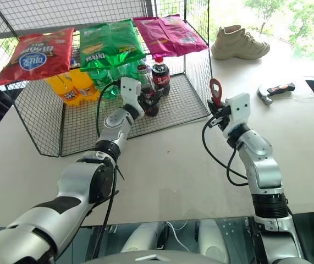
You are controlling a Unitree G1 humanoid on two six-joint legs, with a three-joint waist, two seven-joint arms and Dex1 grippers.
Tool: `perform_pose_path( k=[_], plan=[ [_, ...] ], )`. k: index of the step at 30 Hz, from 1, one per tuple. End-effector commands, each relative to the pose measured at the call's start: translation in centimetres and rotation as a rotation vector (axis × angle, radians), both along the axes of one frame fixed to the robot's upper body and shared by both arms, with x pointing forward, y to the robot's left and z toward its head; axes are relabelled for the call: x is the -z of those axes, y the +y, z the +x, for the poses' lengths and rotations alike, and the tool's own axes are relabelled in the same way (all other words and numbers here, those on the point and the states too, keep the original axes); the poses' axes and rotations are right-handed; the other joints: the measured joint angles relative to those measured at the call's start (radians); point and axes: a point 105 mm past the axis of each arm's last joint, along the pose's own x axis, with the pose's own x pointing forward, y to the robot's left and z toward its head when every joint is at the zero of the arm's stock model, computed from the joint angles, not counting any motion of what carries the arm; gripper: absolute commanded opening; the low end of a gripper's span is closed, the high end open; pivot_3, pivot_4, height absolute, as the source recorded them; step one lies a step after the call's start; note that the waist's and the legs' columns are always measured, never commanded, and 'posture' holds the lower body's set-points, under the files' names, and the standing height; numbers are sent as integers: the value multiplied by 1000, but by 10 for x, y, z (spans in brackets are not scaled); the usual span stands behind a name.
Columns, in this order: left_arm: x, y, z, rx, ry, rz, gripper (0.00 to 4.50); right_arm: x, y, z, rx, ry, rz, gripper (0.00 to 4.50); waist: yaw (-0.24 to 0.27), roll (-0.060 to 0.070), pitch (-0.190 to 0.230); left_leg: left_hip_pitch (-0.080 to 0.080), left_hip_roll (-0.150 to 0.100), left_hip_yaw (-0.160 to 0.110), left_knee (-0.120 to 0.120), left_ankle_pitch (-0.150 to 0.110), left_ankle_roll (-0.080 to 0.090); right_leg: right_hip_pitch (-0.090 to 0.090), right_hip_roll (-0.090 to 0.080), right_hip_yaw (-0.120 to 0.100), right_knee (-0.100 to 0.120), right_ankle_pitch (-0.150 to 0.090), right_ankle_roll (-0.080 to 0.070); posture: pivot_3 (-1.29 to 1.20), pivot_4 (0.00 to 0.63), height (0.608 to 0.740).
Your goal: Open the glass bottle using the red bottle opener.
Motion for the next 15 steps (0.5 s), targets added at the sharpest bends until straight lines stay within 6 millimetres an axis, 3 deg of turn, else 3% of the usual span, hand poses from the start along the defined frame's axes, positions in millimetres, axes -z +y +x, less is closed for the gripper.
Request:
perform_pose_path(
  k=[1, 8, 13, 15],
  plan=[
    [-33, -12, -16, 147, -151, -35, 2810, -16, -7, -3, 20, -64, 12, 0, -1, 0, 0, -1, 0, 0, 0, 0, 0, -1, 0, 0, 0, 0, 0, 0, 150, 740],
    [-30, -30, -71, 414, -150, 54, 2810, -18, -10, -1, 32, -71, 12, 0, -8, 0, 0, -4, 1, 1, 0, 0, 0, -4, -2, 2, 1, 0, 0, 0, 150, 740],
    [-23, -39, -111, 550, -75, 56, 2810, -17, -10, -1, 34, -69, 13, 0, -5, 0, 0, -3, 2, 1, 1, 1, -1, -4, -2, 3, 3, 0, 0, 0, 150, 740],
    [-17, -40, -119, 556, -64, 68, 2810, -16, -9, -1, 33, -68, 16, 0, -4, 1, 0, -2, 2, 1, 1, 1, -1, -4, -2, 3, 3, 0, 0, 0, 150, 740]
  ],
)
